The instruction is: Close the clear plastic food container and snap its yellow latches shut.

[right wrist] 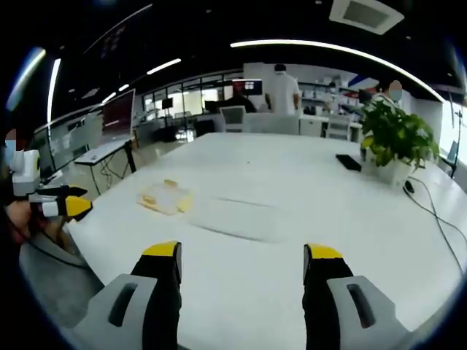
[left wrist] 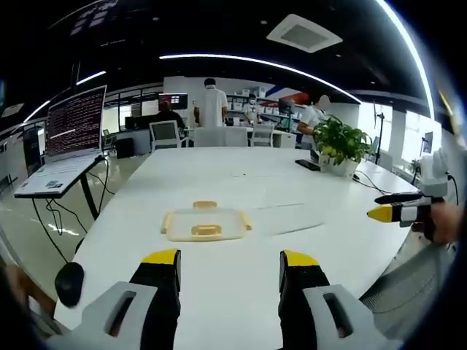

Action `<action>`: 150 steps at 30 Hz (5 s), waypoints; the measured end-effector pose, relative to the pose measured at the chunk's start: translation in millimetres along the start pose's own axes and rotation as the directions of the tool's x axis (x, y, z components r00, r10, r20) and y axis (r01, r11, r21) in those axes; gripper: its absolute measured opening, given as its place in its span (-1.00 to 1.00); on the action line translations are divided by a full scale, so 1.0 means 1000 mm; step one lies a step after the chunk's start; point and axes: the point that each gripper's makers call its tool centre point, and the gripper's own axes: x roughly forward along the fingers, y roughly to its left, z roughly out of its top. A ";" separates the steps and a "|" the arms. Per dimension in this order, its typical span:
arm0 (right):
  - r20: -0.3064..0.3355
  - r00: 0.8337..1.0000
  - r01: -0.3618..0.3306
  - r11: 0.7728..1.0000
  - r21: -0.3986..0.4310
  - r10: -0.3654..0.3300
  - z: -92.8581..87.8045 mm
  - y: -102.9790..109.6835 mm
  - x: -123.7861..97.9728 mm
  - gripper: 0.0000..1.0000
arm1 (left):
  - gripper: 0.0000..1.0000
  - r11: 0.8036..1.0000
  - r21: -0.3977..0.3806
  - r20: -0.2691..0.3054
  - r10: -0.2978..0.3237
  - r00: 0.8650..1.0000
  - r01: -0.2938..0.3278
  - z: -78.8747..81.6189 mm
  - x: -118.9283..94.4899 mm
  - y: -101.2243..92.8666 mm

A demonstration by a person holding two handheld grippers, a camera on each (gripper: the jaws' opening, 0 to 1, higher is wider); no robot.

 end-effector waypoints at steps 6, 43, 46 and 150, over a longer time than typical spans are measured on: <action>-0.002 1.000 -0.004 1.000 -0.004 0.004 0.001 0.001 0.003 0.29 | -0.03 1.000 -0.001 0.001 0.005 1.000 -0.005 0.001 0.002 0.002; -0.025 0.999 -0.026 1.000 -0.008 0.026 -0.002 0.007 0.008 0.27 | -0.03 1.000 -0.003 -0.001 0.014 1.000 -0.014 0.003 0.005 0.008; -0.027 0.999 -0.024 1.000 -0.007 0.024 -0.002 0.007 0.008 0.27 | -0.03 1.000 -0.004 -0.001 0.014 1.000 -0.014 0.002 0.005 0.007; -0.314 0.865 -0.490 0.790 -0.368 0.391 0.028 0.108 0.140 0.08 | -0.02 0.942 0.231 -0.253 -0.182 0.950 0.242 -0.025 0.122 0.093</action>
